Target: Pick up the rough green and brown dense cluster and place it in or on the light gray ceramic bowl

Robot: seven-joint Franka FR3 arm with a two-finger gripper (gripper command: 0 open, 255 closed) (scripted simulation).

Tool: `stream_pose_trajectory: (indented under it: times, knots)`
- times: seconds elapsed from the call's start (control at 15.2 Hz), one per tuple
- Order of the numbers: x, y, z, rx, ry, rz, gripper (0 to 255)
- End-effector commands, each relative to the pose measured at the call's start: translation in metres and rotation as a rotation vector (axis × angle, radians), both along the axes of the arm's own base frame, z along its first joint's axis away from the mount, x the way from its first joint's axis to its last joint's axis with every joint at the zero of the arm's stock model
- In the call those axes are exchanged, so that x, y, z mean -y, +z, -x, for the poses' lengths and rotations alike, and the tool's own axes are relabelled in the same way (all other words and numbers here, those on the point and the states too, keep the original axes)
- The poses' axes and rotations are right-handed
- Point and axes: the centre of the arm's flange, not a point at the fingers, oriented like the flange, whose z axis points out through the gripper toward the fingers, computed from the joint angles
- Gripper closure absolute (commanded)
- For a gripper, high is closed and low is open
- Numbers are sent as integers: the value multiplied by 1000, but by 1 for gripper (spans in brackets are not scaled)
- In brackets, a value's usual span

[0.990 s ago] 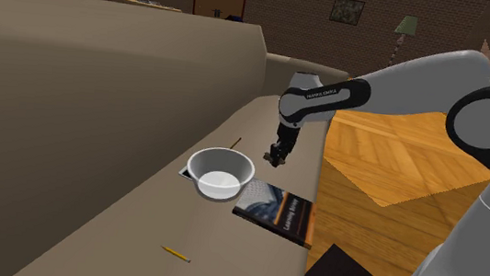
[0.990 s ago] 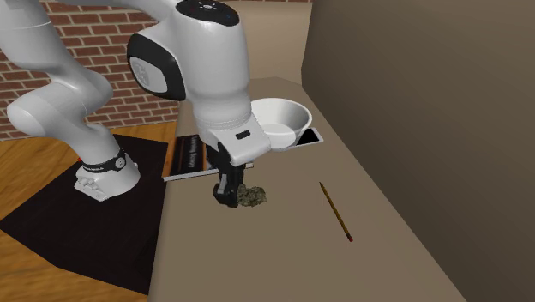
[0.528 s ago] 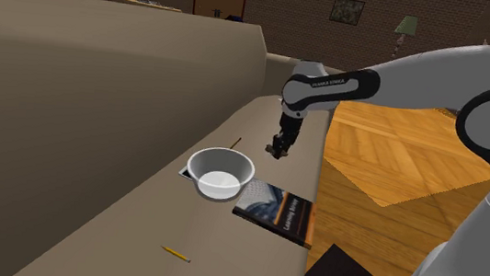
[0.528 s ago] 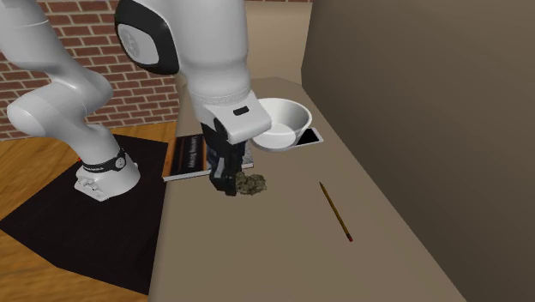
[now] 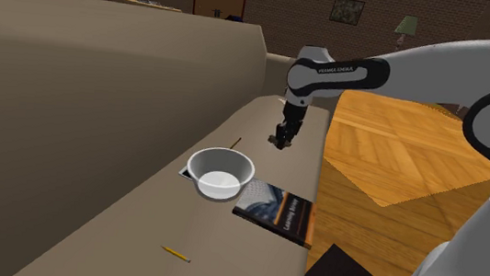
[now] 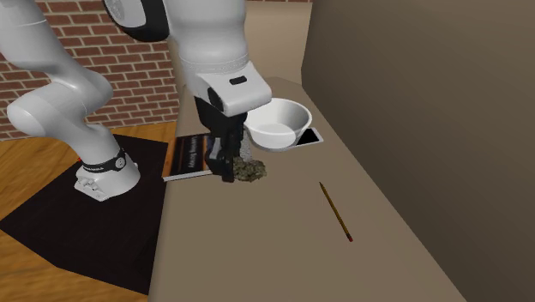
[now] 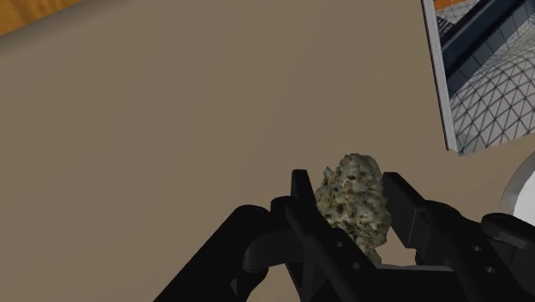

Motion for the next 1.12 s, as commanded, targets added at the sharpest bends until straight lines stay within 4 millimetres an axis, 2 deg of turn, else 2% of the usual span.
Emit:
stream_pose_trajectory:
  times: [0.0,0.73,1.06]
  knots:
    - [0,10,0,0,0,0,255]
    - [0,68,0,0,0,0,255]
    - [-66,69,-7,0,0,0,255]
